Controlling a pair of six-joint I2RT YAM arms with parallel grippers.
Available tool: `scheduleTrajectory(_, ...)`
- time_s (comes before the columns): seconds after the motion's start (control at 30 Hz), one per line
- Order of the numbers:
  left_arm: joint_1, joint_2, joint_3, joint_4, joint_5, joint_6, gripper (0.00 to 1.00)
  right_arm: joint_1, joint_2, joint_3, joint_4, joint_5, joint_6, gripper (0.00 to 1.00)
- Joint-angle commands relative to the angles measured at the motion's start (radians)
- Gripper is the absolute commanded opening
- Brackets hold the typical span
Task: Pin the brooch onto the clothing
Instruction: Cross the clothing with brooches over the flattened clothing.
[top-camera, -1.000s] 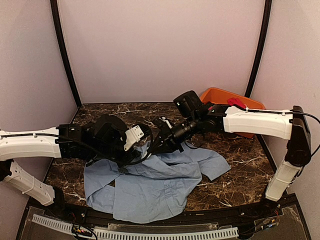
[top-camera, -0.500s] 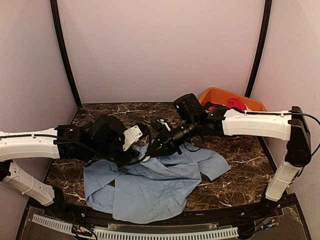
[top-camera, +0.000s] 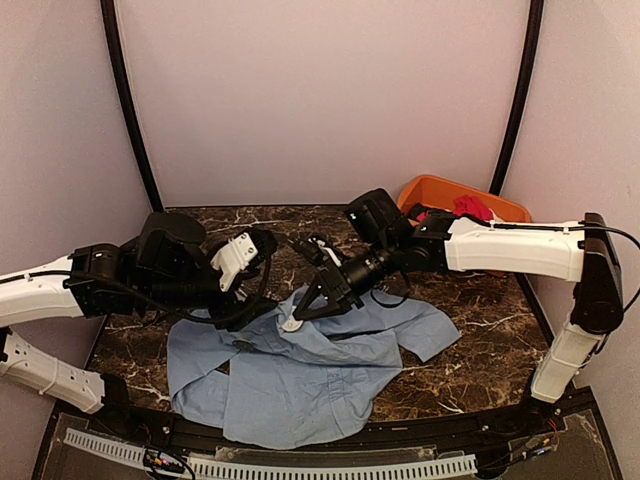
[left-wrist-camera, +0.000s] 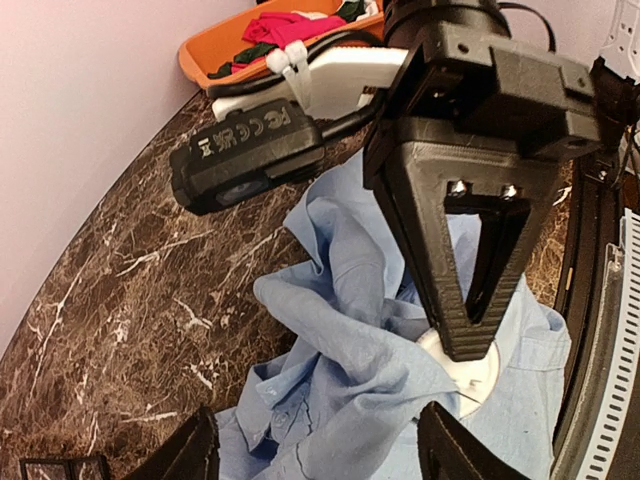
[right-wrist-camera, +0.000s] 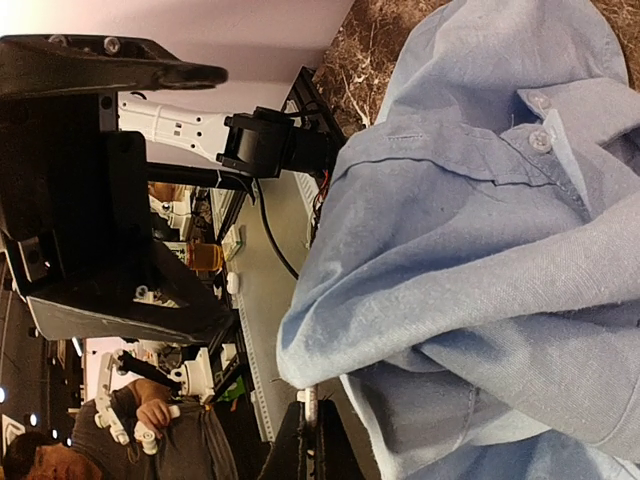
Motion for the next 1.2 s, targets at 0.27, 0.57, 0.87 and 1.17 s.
scheduleTrajectory(0.27,0.001,0.005,0.038,-0.072,0.198,0.085,0.79,0.01,-0.04,0.032,0.033,-0.006,-0.216,0.0)
scheduleTrajectory(0.57,0.129,-0.007,0.026,-0.063,0.353,0.073,0.87,0.011,-0.065,0.037,0.007,-0.012,-0.28,0.0)
scheduleTrajectory(0.87,0.21,0.036,0.066,-0.053,0.626,0.092,0.83,0.013,-0.077,0.049,-0.05,0.014,-0.373,0.0)
scheduleTrajectory(1.17,0.208,0.103,0.085,-0.033,0.681,0.1,0.78,0.022,-0.071,0.057,-0.089,0.014,-0.419,0.0)
